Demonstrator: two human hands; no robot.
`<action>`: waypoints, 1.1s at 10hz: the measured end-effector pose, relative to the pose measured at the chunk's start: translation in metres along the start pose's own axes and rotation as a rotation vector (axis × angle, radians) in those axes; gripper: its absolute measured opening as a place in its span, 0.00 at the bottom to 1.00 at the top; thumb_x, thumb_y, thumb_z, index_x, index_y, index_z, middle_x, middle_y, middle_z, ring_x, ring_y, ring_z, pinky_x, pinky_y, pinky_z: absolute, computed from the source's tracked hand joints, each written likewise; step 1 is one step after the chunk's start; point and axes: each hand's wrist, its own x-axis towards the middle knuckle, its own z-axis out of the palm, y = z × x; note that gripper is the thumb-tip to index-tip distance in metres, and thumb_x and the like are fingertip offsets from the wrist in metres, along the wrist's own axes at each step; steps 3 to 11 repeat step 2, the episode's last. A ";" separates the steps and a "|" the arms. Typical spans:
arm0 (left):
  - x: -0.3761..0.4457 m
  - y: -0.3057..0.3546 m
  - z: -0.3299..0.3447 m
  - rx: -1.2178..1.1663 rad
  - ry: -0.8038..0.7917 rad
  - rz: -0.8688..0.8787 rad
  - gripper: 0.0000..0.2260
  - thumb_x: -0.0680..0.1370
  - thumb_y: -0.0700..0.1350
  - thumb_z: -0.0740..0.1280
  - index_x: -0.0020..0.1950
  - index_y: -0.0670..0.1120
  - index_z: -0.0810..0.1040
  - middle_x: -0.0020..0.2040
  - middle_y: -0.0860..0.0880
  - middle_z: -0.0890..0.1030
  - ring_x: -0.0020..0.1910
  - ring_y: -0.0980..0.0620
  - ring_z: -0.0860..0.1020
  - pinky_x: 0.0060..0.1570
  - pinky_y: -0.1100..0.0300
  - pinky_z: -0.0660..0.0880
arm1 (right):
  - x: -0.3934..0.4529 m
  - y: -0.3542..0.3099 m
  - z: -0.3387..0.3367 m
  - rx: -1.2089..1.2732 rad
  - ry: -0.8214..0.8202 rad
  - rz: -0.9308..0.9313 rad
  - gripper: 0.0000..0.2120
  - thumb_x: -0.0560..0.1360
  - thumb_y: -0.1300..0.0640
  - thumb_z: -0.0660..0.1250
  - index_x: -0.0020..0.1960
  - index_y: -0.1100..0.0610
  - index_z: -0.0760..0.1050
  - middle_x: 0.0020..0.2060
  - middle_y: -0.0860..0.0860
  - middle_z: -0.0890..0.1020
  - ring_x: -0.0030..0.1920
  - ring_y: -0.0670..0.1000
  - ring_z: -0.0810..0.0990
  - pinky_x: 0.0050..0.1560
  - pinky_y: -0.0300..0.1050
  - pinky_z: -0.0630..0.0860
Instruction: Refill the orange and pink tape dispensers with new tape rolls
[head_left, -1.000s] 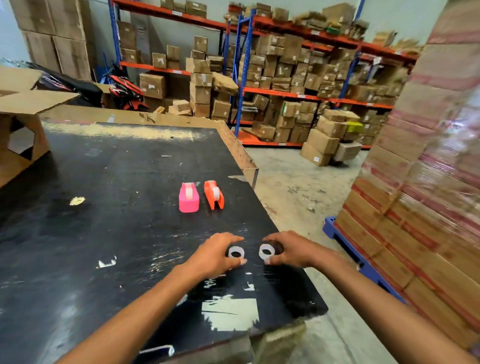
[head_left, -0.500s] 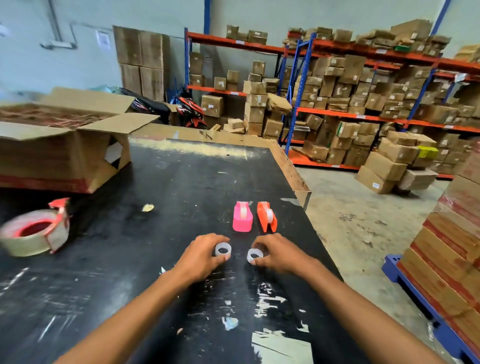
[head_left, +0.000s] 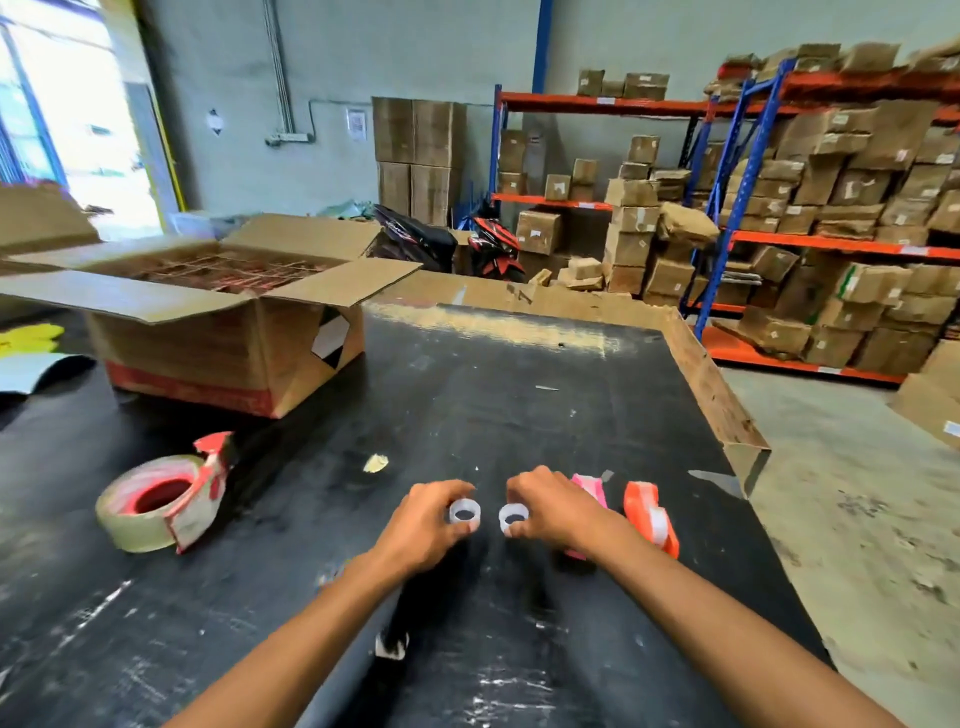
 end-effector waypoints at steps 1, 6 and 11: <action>0.014 -0.001 0.013 0.014 -0.020 -0.022 0.21 0.72 0.48 0.71 0.65 0.47 0.76 0.59 0.46 0.82 0.59 0.48 0.79 0.59 0.52 0.76 | 0.007 0.006 0.002 -0.064 -0.030 -0.002 0.15 0.70 0.52 0.69 0.54 0.59 0.75 0.54 0.61 0.79 0.55 0.64 0.78 0.41 0.47 0.66; 0.021 -0.003 0.020 0.007 -0.031 -0.050 0.24 0.71 0.47 0.72 0.67 0.48 0.73 0.60 0.46 0.81 0.60 0.48 0.78 0.59 0.51 0.76 | 0.012 0.008 0.004 -0.134 -0.038 -0.019 0.17 0.70 0.52 0.69 0.55 0.59 0.75 0.54 0.62 0.79 0.55 0.64 0.78 0.43 0.48 0.68; 0.021 -0.003 0.020 0.007 -0.031 -0.050 0.24 0.71 0.47 0.72 0.67 0.48 0.73 0.60 0.46 0.81 0.60 0.48 0.78 0.59 0.51 0.76 | 0.012 0.008 0.004 -0.134 -0.038 -0.019 0.17 0.70 0.52 0.69 0.55 0.59 0.75 0.54 0.62 0.79 0.55 0.64 0.78 0.43 0.48 0.68</action>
